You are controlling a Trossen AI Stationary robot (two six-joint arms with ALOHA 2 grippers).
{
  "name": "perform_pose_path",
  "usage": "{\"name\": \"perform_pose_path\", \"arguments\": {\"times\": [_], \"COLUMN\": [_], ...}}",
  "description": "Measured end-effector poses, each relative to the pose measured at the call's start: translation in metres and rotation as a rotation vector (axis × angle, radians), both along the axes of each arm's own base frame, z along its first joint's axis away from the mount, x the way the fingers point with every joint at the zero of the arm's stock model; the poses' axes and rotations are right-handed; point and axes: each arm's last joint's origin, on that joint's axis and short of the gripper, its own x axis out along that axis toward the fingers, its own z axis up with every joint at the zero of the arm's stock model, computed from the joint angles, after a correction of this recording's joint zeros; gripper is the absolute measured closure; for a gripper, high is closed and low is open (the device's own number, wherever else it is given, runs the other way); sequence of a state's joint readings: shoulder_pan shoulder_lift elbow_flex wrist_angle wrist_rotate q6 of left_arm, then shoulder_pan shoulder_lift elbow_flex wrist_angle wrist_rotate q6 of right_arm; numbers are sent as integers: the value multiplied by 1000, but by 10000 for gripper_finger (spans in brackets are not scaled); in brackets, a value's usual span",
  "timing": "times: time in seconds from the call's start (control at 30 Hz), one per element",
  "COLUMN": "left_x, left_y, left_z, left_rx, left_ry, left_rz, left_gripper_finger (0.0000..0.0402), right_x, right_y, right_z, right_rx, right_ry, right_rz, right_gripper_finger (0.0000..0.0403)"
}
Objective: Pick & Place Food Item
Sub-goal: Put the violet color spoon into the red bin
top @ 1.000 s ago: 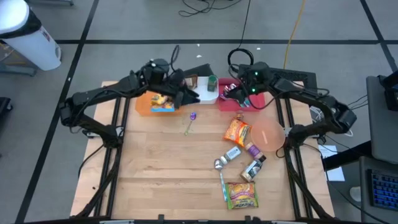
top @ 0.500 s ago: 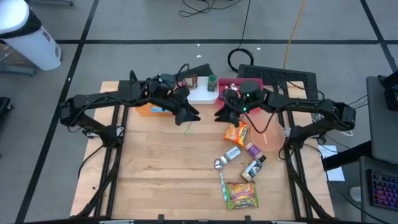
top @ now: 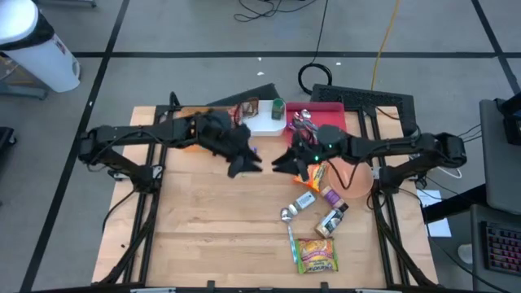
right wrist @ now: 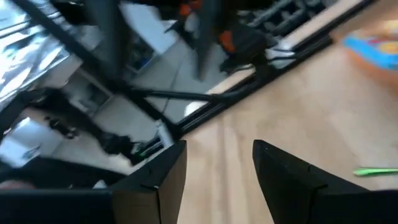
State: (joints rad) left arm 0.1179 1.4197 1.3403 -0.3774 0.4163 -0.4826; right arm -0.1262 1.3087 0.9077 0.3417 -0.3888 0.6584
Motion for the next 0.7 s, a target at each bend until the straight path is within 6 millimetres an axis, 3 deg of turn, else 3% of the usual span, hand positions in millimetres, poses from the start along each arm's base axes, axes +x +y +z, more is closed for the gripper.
{"name": "perform_pose_path", "arguments": {"times": [0.17, 0.4, 0.57, 0.7], "left_x": [-6, -11, -17, -19], "left_y": [-34, -75, -91, -100], "left_z": [-13, -16, -11, -13], "left_rx": [79, 165, 155, 149], "left_ry": [143, 168, 151, 170], "left_rz": [-72, -96, -107, -76], "left_gripper_finger": [160, 160, 160, 160], "right_x": [1, -6, -13, -15], "right_y": [36, 92, 106, 102], "right_z": [-2, -9, -17, -24], "right_rx": [-36, -380, -666, -724], "right_ry": [-6, 10, 65, 140], "right_rz": [49, -56, -95, -112], "right_gripper_finger": [227, 227, 227, 227]}}
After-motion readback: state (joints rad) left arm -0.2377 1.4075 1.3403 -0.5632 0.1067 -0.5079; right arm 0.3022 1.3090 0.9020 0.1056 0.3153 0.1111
